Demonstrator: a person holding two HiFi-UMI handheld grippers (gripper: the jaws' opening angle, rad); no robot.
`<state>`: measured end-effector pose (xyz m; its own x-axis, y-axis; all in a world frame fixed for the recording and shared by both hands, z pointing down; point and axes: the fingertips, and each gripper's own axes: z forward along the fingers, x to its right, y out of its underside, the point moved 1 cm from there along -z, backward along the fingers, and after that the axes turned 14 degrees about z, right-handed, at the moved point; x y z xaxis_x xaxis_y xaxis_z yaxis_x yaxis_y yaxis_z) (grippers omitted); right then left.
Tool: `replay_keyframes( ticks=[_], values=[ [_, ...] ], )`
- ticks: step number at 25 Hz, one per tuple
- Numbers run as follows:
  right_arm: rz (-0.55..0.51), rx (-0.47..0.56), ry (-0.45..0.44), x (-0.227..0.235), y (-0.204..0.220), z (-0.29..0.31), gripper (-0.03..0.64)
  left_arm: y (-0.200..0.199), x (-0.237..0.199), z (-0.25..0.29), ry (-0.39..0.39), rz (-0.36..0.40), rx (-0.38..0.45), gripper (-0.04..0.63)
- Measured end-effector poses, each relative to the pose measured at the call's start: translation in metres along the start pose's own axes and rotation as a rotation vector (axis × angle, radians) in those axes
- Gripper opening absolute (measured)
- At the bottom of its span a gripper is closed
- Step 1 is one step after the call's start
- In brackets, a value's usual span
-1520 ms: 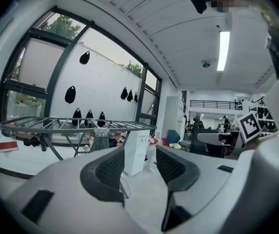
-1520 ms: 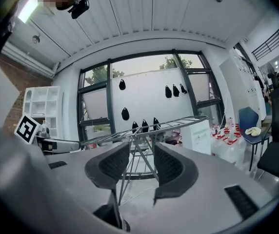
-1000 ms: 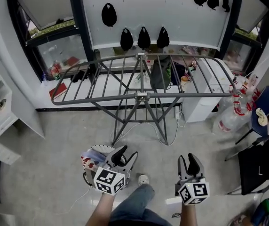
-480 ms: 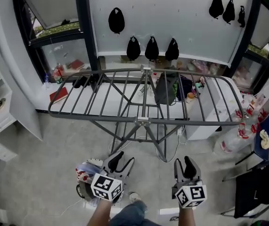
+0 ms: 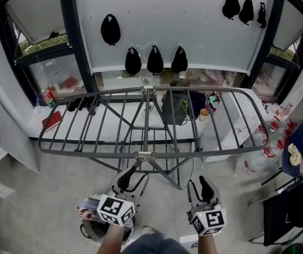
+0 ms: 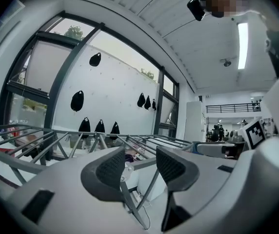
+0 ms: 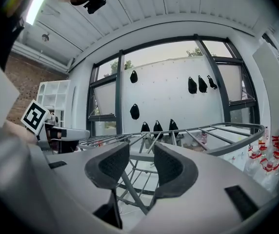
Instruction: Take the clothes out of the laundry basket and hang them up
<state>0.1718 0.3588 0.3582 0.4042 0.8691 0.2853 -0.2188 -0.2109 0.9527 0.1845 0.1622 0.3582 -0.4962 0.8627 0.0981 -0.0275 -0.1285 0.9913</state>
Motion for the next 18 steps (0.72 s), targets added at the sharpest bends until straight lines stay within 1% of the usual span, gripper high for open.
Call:
replay_keyframes(
  ticks=[2, 4, 7, 12, 15, 18],
  values=[
    [0.0, 0.006, -0.006, 0.002, -0.003, 0.008, 0.143, -0.001, -0.004, 0.009, 0.003, 0.01, -0.002, 0.201],
    [0.007, -0.008, -0.019, 0.003, -0.001, 0.013, 0.143, 0.0, -0.006, 0.013, -0.001, 0.013, -0.011, 0.201],
    [0.028, -0.022, -0.049, 0.002, 0.0, 0.023, 0.143, 0.003, -0.012, 0.015, -0.023, 0.011, -0.023, 0.201],
    [0.034, -0.042, -0.137, -0.01, -0.004, 0.041, 0.143, 0.005, -0.024, 0.011, -0.103, 0.0, -0.029, 0.201],
    [0.005, -0.049, -0.203, -0.02, -0.01, 0.058, 0.143, -0.001, -0.033, 0.007, -0.15, 0.01, -0.022, 0.201],
    [-0.006, -0.053, -0.271, -0.036, -0.019, 0.073, 0.143, -0.007, -0.041, -0.008, -0.207, 0.006, -0.017, 0.201]
  ],
)
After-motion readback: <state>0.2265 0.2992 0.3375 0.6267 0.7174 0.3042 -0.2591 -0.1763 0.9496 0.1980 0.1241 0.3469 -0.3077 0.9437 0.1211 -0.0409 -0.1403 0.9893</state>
